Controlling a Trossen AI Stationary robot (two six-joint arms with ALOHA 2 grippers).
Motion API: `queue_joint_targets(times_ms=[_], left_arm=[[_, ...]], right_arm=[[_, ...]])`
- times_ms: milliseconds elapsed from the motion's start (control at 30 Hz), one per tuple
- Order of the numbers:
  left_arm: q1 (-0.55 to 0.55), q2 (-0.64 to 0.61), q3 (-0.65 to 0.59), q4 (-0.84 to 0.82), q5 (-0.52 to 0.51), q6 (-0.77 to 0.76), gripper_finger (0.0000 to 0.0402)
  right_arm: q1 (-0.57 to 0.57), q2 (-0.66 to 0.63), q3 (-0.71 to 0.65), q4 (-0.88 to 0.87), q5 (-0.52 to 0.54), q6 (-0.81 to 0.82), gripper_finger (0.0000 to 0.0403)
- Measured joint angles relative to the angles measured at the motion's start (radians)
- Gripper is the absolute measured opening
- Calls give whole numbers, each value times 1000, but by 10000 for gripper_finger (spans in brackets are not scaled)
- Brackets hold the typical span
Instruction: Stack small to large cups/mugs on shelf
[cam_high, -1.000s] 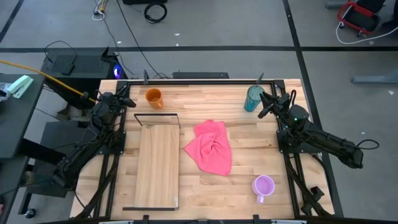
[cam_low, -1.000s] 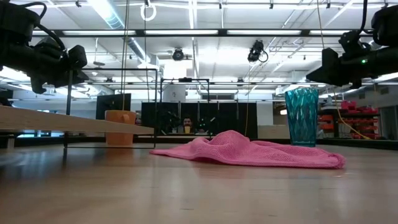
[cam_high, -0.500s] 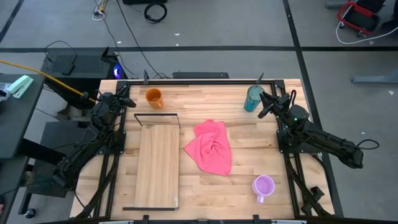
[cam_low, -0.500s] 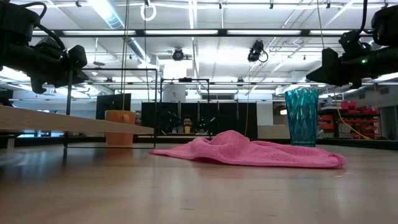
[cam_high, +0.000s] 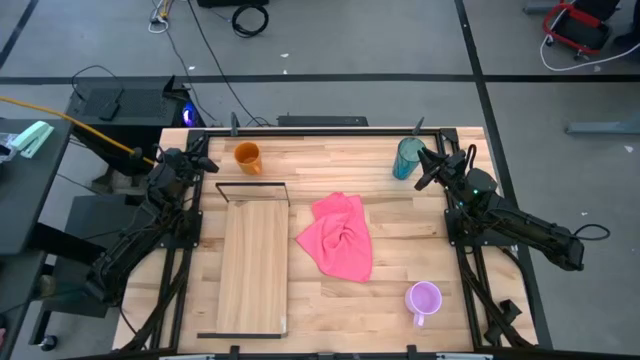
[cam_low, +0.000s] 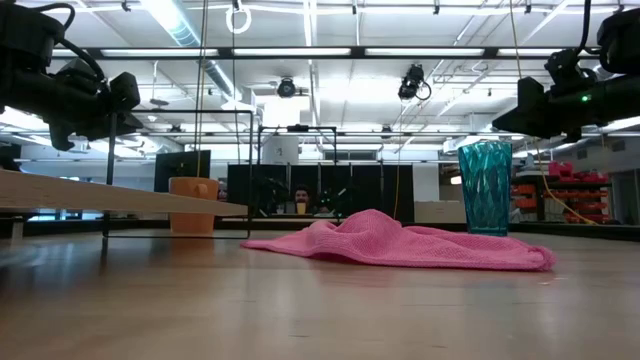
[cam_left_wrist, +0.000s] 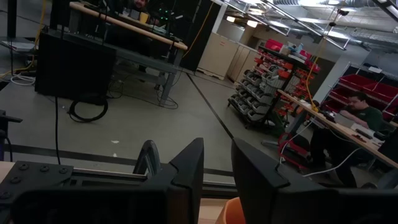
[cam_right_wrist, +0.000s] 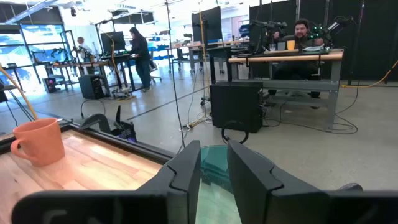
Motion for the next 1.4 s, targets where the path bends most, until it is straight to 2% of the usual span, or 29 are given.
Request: queue_joint_targets(times_ms=[1400], left_arm=[[0,0,0,0,0,0,83]], right_arm=[[0,0,0,0,0,0,87]])
